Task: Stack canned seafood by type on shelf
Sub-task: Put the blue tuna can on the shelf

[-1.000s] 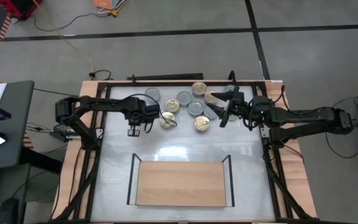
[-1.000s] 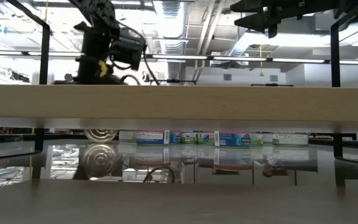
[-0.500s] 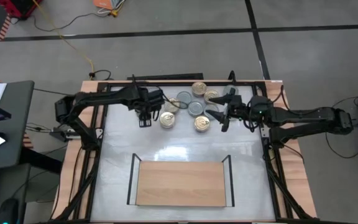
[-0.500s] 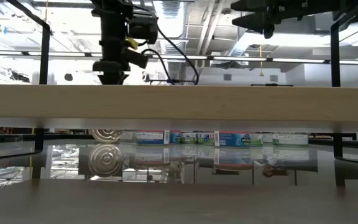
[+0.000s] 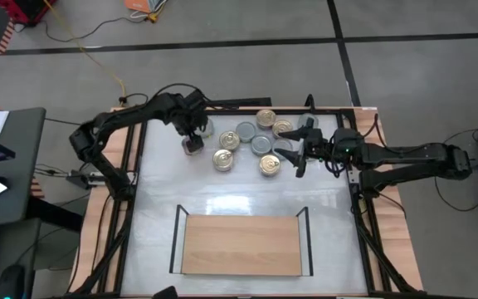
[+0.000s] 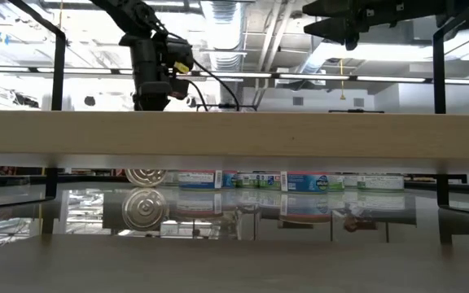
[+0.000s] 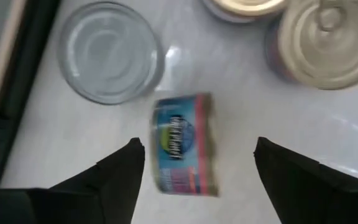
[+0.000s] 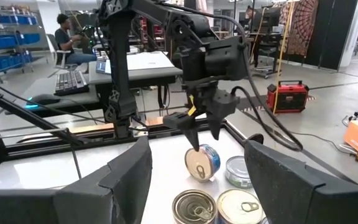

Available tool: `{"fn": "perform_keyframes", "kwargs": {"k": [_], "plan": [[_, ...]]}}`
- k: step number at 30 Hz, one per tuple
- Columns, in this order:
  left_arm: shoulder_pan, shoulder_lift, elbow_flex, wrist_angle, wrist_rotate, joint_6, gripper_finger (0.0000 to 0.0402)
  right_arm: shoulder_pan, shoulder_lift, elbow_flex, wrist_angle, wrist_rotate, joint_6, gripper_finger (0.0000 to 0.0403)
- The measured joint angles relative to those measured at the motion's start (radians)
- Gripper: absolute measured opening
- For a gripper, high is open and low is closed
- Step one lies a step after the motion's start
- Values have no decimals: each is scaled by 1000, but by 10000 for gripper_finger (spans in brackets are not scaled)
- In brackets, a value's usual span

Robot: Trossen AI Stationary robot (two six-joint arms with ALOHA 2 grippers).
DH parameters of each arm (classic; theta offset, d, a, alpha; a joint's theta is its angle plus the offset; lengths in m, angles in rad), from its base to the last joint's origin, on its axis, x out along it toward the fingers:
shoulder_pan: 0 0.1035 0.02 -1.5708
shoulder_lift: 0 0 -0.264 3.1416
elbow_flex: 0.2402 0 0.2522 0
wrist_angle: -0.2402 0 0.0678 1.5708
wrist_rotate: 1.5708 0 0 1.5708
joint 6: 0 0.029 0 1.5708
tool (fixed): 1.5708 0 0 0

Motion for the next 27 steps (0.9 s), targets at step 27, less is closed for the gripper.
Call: {"fn": "perform_keyframes", "kwargs": {"k": [27], "plan": [[20, 6, -183, 103, 42, -60, 220, 0, 0, 0, 1, -3, 0, 282]]}}
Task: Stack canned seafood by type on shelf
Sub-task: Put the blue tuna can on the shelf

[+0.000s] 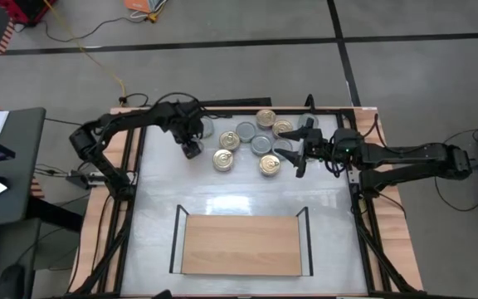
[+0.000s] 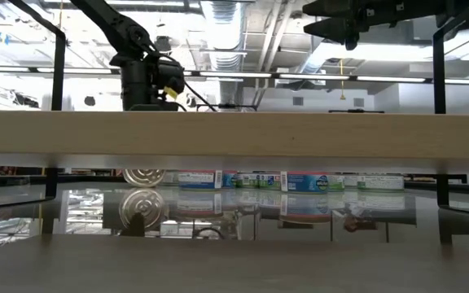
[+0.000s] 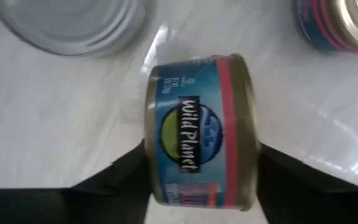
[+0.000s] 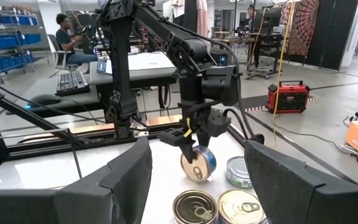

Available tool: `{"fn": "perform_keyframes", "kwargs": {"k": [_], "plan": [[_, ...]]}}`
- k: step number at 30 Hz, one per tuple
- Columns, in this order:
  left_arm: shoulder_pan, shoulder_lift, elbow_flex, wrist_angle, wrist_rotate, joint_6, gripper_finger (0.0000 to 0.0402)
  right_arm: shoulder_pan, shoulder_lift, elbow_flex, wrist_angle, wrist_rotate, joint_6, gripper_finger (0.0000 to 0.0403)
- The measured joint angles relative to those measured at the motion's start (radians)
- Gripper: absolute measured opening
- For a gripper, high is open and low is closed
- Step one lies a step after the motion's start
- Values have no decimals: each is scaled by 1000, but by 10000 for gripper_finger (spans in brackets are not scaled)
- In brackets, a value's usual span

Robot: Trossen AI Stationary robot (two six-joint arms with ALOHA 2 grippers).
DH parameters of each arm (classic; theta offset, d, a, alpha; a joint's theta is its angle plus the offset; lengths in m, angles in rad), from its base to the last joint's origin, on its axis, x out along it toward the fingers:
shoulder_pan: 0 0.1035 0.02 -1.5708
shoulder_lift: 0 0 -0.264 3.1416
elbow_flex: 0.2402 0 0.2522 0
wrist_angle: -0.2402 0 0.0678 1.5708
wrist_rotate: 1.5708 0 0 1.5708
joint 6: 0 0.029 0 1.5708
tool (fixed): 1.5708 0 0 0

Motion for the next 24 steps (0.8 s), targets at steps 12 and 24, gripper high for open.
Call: {"fn": "perform_keyframes", "kwargs": {"k": [12, 24], "plan": [[-76, 0, 177, -176, 200, 106, 184, 0, 0, 0, 7, 0, 0, 282], [-376, 0, 336, -178, 478, -4, 184, 24, -134, -1, -120, 1, -8, 282]]}}
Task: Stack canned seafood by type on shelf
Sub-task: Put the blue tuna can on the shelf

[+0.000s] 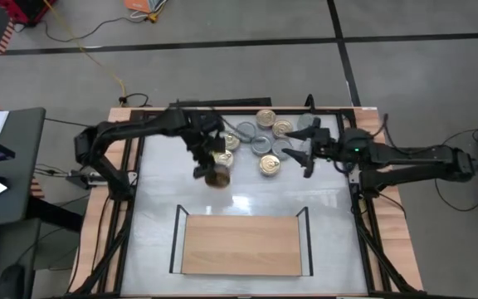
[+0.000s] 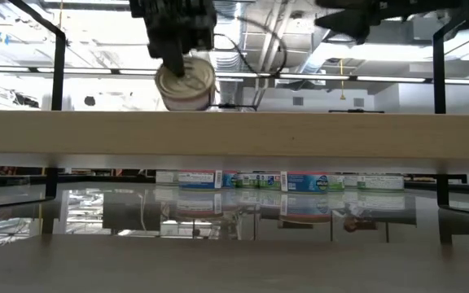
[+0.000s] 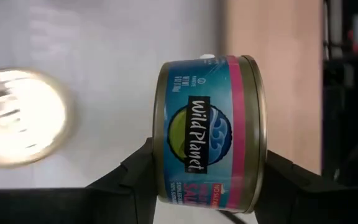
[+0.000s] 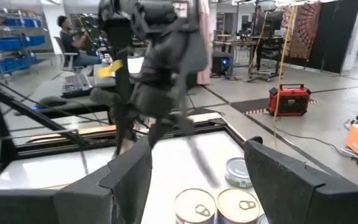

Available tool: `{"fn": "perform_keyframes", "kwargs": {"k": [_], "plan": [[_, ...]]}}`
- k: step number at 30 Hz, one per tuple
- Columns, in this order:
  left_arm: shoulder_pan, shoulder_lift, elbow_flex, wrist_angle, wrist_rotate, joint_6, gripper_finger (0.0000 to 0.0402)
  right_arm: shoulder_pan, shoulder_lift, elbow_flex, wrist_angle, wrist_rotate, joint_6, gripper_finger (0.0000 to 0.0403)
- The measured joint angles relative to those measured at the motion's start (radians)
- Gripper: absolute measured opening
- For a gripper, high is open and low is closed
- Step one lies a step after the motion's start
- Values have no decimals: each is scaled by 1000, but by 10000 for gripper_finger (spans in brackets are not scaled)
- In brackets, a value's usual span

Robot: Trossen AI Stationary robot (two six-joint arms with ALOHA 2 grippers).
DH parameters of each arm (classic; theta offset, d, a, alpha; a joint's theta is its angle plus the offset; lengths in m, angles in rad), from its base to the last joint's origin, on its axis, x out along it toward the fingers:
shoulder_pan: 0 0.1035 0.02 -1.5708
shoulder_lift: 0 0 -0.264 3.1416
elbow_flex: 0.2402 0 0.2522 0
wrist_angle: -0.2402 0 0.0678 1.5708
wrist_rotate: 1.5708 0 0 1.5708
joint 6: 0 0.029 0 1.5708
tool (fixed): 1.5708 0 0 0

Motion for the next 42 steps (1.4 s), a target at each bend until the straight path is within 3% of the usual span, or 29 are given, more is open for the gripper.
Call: {"fn": "perform_keyframes", "kwargs": {"k": [7, 17, 21, 30, 36, 42], "plan": [[-218, 0, 0, 78, 19, -49, 184, 78, -150, -25, -81, 0, -1, 282], [-404, 37, -1, 233, 16, -268, 184, 109, -171, -71, 64, 2, -35, 282], [-435, 105, 0, 247, 39, -322, 184, 111, -171, -72, 62, 2, -35, 282], [-451, 211, -1, 238, 250, -336, 184, 117, -171, -72, 56, 2, -37, 282], [-463, 243, -1, 195, 216, -311, 184, 116, -171, -72, 50, 2, -42, 282], [-473, 286, 0, 180, 210, -299, 225, 116, -171, -72, 53, 2, -44, 282]]}}
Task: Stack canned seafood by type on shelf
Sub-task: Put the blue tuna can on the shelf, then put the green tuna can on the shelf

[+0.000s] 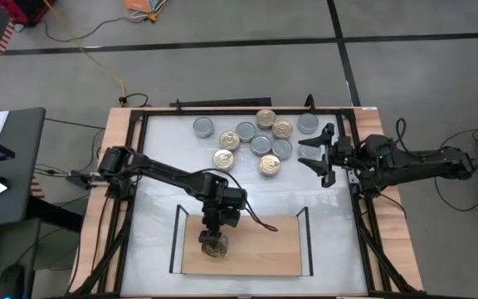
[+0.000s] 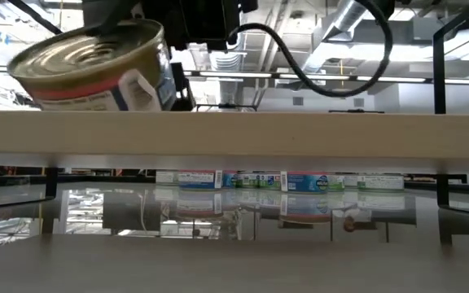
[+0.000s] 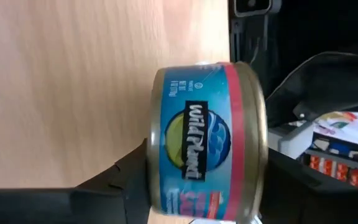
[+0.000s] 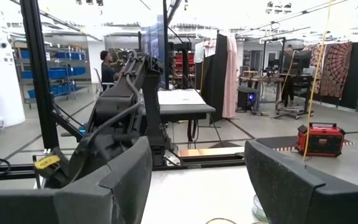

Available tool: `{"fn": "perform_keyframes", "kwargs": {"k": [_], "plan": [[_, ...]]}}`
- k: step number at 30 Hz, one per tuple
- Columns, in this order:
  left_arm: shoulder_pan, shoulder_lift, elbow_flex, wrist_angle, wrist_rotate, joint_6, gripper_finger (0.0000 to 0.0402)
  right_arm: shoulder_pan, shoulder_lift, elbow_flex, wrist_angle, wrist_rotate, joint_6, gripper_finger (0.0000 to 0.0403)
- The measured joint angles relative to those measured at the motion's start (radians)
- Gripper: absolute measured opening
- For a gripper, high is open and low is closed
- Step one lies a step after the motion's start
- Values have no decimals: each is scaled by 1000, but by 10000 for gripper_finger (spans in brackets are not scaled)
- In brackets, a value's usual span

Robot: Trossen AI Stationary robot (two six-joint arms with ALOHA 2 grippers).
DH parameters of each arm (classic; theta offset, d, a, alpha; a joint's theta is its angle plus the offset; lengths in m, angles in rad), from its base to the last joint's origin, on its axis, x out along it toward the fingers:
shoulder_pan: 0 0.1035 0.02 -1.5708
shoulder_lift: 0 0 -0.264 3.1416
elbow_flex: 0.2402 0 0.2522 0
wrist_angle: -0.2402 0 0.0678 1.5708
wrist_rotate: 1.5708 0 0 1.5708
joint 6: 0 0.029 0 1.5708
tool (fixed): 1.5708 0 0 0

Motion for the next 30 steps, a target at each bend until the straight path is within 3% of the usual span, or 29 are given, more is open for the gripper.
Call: {"fn": "perform_keyframes", "kwargs": {"k": [7, 14, 25, 30], "plan": [[15, 3, 0, 6, -77, -18, 234, 0, 0, 0, 1, 0, -1, 282], [36, 1, 0, 9, -87, -27, 249, 0, 0, 0, 3, 0, 0, 282], [46, 2, 3, -26, -85, -26, 327, 0, 0, 0, 3, 0, 1, 282], [51, 3, 59, -139, -162, 46, 333, 0, 1, 0, 3, 0, 2, 282]]}}
